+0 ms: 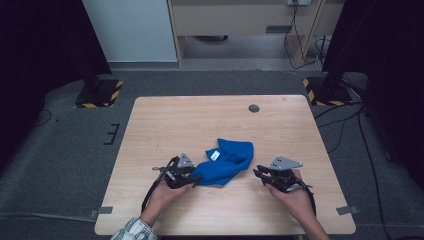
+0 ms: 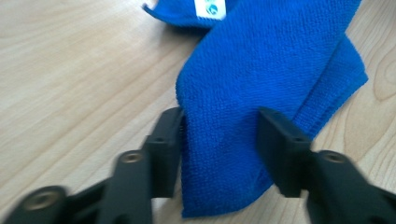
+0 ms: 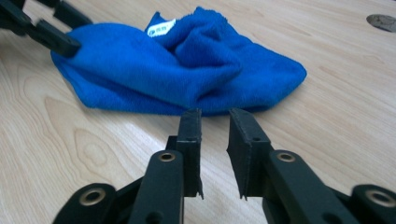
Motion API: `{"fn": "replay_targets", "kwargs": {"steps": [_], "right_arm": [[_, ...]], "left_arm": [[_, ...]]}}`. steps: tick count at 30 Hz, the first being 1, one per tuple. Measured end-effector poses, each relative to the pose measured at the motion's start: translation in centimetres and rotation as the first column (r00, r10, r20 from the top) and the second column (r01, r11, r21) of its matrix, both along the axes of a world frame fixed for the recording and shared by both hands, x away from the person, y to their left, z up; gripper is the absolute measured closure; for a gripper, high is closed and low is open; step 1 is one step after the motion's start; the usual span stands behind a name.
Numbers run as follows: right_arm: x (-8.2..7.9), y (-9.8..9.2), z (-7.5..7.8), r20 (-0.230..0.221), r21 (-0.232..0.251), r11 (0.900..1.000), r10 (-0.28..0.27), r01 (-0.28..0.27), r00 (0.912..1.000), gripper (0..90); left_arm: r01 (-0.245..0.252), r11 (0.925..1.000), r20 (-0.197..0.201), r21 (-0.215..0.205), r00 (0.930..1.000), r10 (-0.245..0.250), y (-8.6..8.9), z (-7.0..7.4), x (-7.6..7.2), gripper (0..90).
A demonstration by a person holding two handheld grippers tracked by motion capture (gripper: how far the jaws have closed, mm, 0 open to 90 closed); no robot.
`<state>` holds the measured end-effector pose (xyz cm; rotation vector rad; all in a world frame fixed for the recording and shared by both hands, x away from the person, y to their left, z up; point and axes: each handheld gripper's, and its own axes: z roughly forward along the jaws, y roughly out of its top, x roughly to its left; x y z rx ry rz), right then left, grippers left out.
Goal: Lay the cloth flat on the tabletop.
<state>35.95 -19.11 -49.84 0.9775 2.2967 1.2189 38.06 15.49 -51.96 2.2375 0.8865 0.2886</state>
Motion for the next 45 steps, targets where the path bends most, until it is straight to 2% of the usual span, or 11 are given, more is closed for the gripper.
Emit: {"fn": "replay_targets", "kwargs": {"steps": [4,5,7,11,15,24,34,36,38,41,45], "right_arm": [[0.2,0.5,0.4,-0.006,0.011,1.0,-0.002,0.002,1.0,66.8],[0.5,1.0,0.7,0.0,0.01,1.0,0.0,0.0,1.0,61.7],[0.6,1.4,0.9,0.001,0.002,1.0,-0.003,0.003,1.0,59.5],[2.0,3.8,1.5,0.009,-0.02,1.0,0.005,-0.005,0.9999,51.6],[3.9,6.2,1.6,-0.004,-0.054,0.999,0.004,-0.004,1.0,44.9],[7.3,9.4,3.4,-0.012,-0.068,0.997,-0.027,0.026,0.9996,37.4],[11.0,11.5,1.9,-0.125,-0.152,0.988,-0.059,0.04,0.9904,37.7],[11.2,11.6,1.6,-0.151,-0.154,0.988,-0.052,0.029,0.9871,41.4],[11.1,11.4,1.5,-0.149,-0.168,0.986,-0.033,0.007,0.9883,61.1],[10.3,10.9,1.6,-0.145,-0.155,0.988,-0.019,-0.003,0.9892,79.3],[9.1,9.8,2.1,-0.116,-0.118,0.993,-0.012,-0.002,0.9932,86.6]], "left_arm": [[0.021,0.9998,-0.002,0.003,0.9998,-0.021,-0.6,0.1,-0.3,68.9],[0.037,0.9992,-0.004,-0.015,0.9993,-0.037,-0.9,0.3,-0.5,71.9],[0.047,0.9987,-0.006,-0.019,0.9989,-0.047,-1.0,0.4,-0.6,75.8],[0.063,0.9976,-0.009,-0.029,0.998,-0.063,-1.2,0.5,-1.0,80.6],[0.065,0.9972,-0.011,-0.037,0.9978,-0.066,-0.9,0.7,-1.2,78.8],[0.048,0.9972,0.001,-0.058,0.9988,-0.048,-0.2,1.0,-1.1,71.2],[0.039,0.9969,0.007,-0.068,0.9992,-0.039,-0.2,1.2,-1.1,70.8],[0.037,0.9971,0.005,-0.066,0.9993,-0.037,-0.1,1.2,-1.0,70.8],[0.034,0.9972,0.004,-0.066,0.9994,-0.034,0.0,1.2,-0.9,70.9],[0.029,0.9975,0.006,-0.065,0.9996,-0.029,0.0,1.2,-0.9,70.9],[0.025,0.9977,0.008,-0.063,0.9997,-0.025,0.1,1.2,-0.9,70.9]]}}
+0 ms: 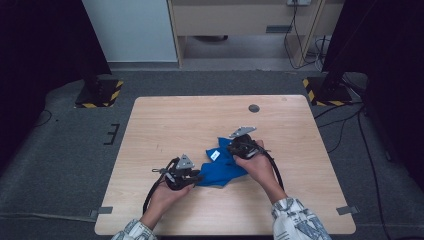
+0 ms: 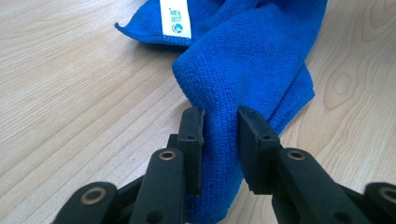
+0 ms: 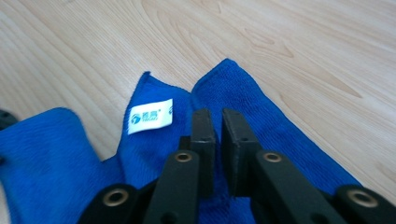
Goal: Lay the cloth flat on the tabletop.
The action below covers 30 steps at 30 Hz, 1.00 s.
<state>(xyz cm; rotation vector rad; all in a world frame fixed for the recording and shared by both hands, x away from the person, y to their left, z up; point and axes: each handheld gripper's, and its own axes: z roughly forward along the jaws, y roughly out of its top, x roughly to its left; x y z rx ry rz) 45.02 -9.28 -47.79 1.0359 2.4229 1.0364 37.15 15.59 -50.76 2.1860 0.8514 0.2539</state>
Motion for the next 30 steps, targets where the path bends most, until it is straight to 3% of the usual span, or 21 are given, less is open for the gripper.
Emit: {"fn": "replay_targets", "kwargs": {"steps": [7,16,19,21,25,27,30], "right_arm": [[-2.7,-3.0,0.5,0.028,0.061,0.998,0.002,-0.003,0.9996,88.3],[-6.0,-7.4,-1.0,0.016,0.086,0.996,-0.032,0.03,0.9994,88.7],[-6.6,-7.8,-1.6,0.006,0.086,0.996,-0.025,0.024,0.9997,88.7],[-7.6,-8.4,-2.8,-0.019,0.076,0.997,-0.016,0.018,0.9997,88.7],[-8.0,-9.0,-4.1,-0.052,0.057,0.998,-0.017,0.02,0.9985,88.6],[-8.1,-9.0,-4.2,-0.052,0.041,0.999,-0.017,0.02,0.9985,88.3],[-8.0,-9.3,-4.1,-0.051,0.054,0.998,-0.025,0.028,0.9984,86.6]], "left_arm": [[-0.012,0.9999,0.004,-0.006,0.9999,0.012,0.2,0.1,0.0,68.8],[-0.071,0.9974,0.019,-0.012,0.9973,0.071,1.2,0.2,0.3,60.3],[-0.086,0.9961,0.023,-0.018,0.996,0.086,1.4,0.2,0.3,60.0],[-0.1,0.9948,0.028,-0.022,0.9946,0.1,1.7,0.3,0.4,60.0],[-0.116,0.9931,0.038,-0.019,0.9924,0.117,1.9,0.4,0.5,59.2],[-0.119,0.9927,0.04,-0.019,0.992,0.12,1.9,0.4,0.5,58.6],[-0.126,0.9919,0.05,-0.015,0.9907,0.127,1.9,0.4,0.6,57.5]]}}
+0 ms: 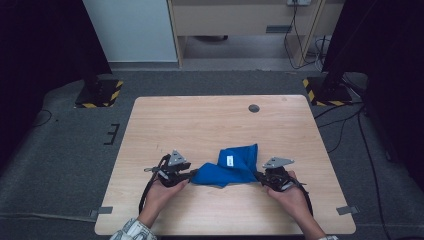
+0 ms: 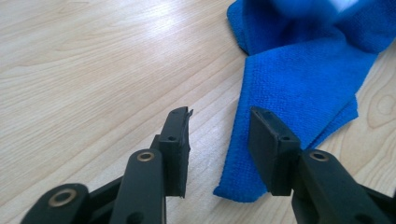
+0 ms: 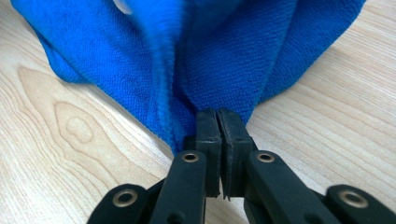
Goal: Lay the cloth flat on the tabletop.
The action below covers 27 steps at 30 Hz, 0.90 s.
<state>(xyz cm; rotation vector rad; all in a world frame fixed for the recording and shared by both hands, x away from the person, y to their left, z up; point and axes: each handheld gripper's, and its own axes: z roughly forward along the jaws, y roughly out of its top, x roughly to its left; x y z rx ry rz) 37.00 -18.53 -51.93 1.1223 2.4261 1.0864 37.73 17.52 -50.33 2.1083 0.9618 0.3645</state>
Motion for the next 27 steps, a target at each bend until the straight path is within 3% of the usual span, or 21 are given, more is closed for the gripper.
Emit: {"fn": "replay_targets", "kwargs": {"steps": [7,11,15,20,27], "right_arm": [[0.2,0.0,-0.5,0.002,0.002,1.0,-0.003,0.003,1.0,81.0],[0.1,0.2,-0.4,0.019,0.002,1.0,-0.014,0.014,0.9997,67.5],[-0.1,0.4,-0.1,0.043,0.004,1.0,-0.022,0.022,0.9988,60.9],[-0.3,0.7,0.2,0.07,0.019,1.0,-0.018,0.017,0.9974,59.5],[-0.6,1.1,0.8,0.109,0.029,1.0,0.004,-0.007,0.994,66.9]], "left_arm": [[-0.006,0.9999,0.008,0.01,1.0,0.006,-0.1,-0.1,0.2,56.1],[-0.013,0.9998,0.014,0.011,0.9998,0.013,-0.1,0.0,0.1,55.3],[-0.018,0.9998,0.025,0.002,0.9995,0.018,0.0,0.1,0.0,55.3],[-0.011,0.9999,0.019,0.0,0.9998,0.011,-0.1,0.1,0.1,55.1],[-0.008,1.0,0.023,-0.004,0.9997,0.008,-0.2,0.1,0.0,55.0]]}}
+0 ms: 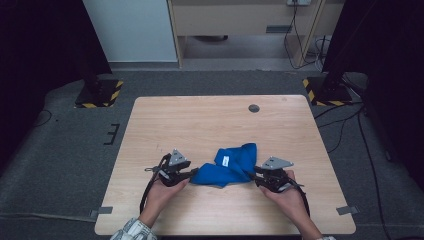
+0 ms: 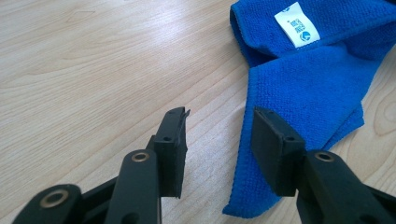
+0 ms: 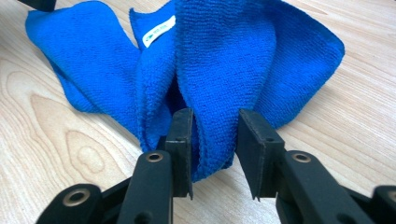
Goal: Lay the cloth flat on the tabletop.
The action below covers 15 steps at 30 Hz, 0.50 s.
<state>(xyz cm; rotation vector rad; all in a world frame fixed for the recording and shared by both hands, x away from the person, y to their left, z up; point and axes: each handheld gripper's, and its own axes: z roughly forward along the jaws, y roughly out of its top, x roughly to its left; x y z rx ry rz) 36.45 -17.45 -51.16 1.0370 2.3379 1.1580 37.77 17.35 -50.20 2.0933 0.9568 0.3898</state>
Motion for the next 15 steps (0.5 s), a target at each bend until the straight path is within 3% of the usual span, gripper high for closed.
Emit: {"fn": "replay_targets", "kwargs": {"steps": [8,15], "right_arm": [[0.2,-0.7,-0.3,-0.029,-0.034,0.999,-0.027,0.026,0.9992,80.3],[0.8,-1.5,-0.9,-0.06,-0.05,0.997,-0.056,0.053,0.9967,84.0]], "left_arm": [[0.01,0.9999,-0.01,0.005,0.9999,-0.01,-0.1,-0.1,0.0,54.5],[0.015,0.9999,-0.005,-0.003,0.9999,-0.015,-0.2,0.0,-0.1,53.4]]}}
